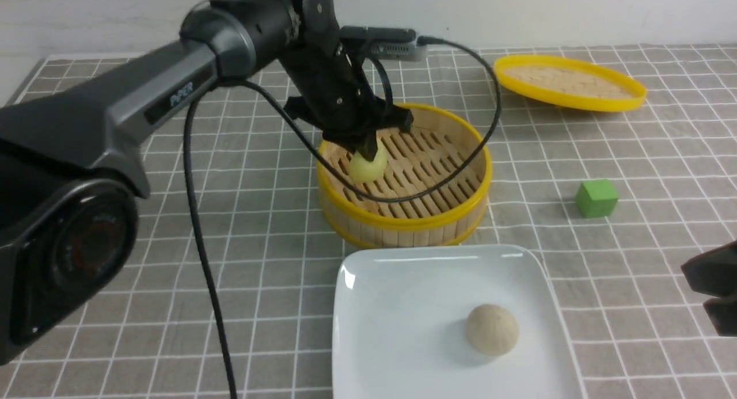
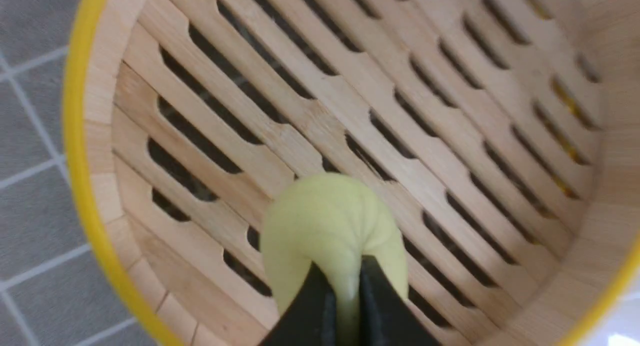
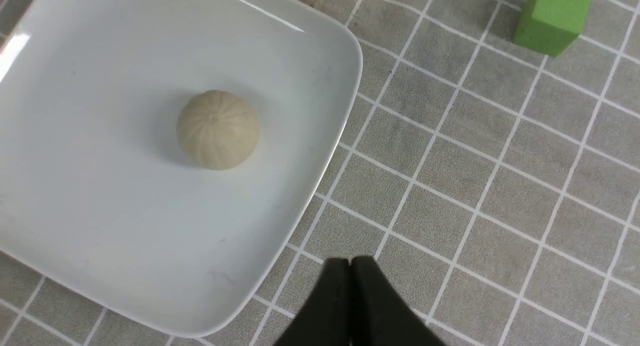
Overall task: Put the steamed buns into the plate on the grey tablecloth.
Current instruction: 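Carry the bun from the bamboo steamer to the plate with the left gripper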
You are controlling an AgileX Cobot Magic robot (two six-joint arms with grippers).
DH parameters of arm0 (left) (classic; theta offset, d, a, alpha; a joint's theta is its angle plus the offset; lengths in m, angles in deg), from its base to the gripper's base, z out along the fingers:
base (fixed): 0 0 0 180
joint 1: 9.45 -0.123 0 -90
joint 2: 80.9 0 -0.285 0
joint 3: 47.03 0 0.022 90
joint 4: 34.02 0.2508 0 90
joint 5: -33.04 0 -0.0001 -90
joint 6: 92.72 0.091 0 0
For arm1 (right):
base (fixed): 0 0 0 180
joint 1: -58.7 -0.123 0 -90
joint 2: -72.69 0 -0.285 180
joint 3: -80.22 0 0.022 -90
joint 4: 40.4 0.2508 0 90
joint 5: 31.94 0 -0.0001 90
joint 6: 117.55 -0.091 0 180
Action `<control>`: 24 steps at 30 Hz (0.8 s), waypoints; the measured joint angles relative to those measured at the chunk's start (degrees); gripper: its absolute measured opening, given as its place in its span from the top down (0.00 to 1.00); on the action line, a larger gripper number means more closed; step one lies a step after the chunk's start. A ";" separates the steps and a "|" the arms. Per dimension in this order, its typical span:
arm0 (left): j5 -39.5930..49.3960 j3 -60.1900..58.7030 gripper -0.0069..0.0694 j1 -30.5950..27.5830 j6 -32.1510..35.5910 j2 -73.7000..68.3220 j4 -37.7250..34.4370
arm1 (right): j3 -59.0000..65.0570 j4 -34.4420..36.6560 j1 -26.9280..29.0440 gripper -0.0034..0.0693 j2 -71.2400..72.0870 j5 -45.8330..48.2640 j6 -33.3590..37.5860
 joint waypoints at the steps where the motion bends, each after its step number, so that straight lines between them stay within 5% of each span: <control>1: 2.57 1.63 0.88 0.00 0.00 2.72 0.00 | 0.00 0.00 0.00 0.94 0.00 0.00 0.00; 8: 8.90 -0.02 0.88 0.49 -0.56 15.68 -1.29 | 0.00 0.23 0.00 0.93 0.00 0.00 0.00; 16: 8.90 -24.40 0.88 5.56 -2.34 22.34 -3.77 | 0.00 0.73 0.00 0.92 0.00 0.43 0.00; 24: -4.72 -37.14 0.87 13.70 -2.34 16.55 -3.05 | 0.00 1.33 0.00 0.91 0.00 0.76 0.00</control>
